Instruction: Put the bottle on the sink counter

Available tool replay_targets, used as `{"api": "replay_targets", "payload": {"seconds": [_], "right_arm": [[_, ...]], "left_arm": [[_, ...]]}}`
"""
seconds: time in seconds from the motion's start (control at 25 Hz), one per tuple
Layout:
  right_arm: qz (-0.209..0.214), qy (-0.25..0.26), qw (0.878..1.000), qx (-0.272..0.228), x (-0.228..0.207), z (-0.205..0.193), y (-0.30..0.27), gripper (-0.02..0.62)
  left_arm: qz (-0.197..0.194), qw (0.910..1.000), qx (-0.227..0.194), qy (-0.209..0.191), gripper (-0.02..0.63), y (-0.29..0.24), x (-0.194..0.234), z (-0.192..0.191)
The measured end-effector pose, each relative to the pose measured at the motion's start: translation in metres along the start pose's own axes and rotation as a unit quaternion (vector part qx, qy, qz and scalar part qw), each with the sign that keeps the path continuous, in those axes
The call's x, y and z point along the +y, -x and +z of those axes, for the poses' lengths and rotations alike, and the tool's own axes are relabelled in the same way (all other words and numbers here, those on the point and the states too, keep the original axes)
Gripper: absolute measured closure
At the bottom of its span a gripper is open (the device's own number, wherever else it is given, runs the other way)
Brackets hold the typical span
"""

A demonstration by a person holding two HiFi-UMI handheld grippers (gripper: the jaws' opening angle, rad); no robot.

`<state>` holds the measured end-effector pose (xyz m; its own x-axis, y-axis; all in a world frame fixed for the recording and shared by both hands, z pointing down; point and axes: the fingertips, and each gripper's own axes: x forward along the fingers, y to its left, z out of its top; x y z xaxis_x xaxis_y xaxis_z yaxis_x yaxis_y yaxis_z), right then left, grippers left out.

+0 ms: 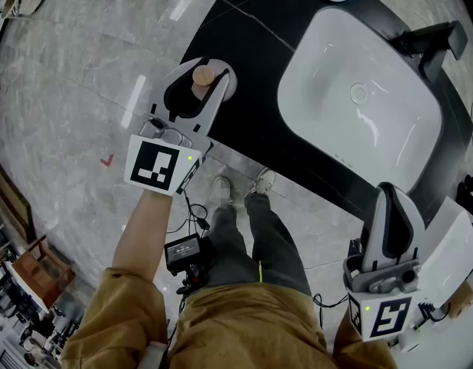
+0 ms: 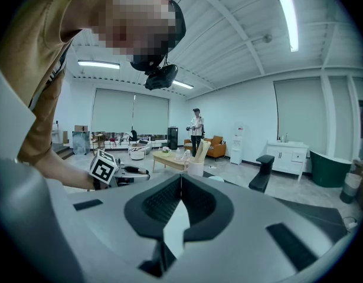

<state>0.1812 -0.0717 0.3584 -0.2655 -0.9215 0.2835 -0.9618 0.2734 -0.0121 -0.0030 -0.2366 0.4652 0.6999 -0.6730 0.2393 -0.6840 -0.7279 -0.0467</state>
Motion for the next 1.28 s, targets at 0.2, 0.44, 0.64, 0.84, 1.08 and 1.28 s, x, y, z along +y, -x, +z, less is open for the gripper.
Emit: {"api": "replay_targets", "payload": {"seconds": [0.2, 0.44, 0.64, 0.84, 1.08, 1.28], "right_arm": [[0.003, -0.003, 1.000, 0.001, 0.000, -0.002, -0.004, 0.589], [0.012, -0.007, 1.000, 0.000, 0.002, -0.003, -0.011, 0.589], [0.016, -0.008, 1.000, -0.001, 0.004, -0.003, -0.013, 0.589], [0.018, -0.009, 1.000, -0.003, 0.003, -0.004, -0.012, 0.589], [0.018, -0.010, 1.000, -0.004, 0.002, -0.004, -0.009, 0.589], [0.017, -0.012, 1.000, -0.005, -0.002, -0.005, -0.008, 0.589]], "left_arm": [[-0.001, 1.0000, -0.002, -0.004, 0.474, -0.002, -0.001, 0.000], [-0.001, 1.0000, -0.007, -0.005, 0.474, -0.003, -0.001, 0.000], [-0.003, 0.9999, -0.013, -0.001, 0.472, -0.003, -0.001, 0.002], [0.001, 0.9998, -0.020, 0.001, 0.471, -0.005, -0.002, 0.005], [-0.002, 0.9998, -0.017, -0.011, 0.465, -0.007, -0.003, 0.007], [-0.003, 0.9998, -0.013, -0.017, 0.436, -0.012, -0.003, 0.006]]}}
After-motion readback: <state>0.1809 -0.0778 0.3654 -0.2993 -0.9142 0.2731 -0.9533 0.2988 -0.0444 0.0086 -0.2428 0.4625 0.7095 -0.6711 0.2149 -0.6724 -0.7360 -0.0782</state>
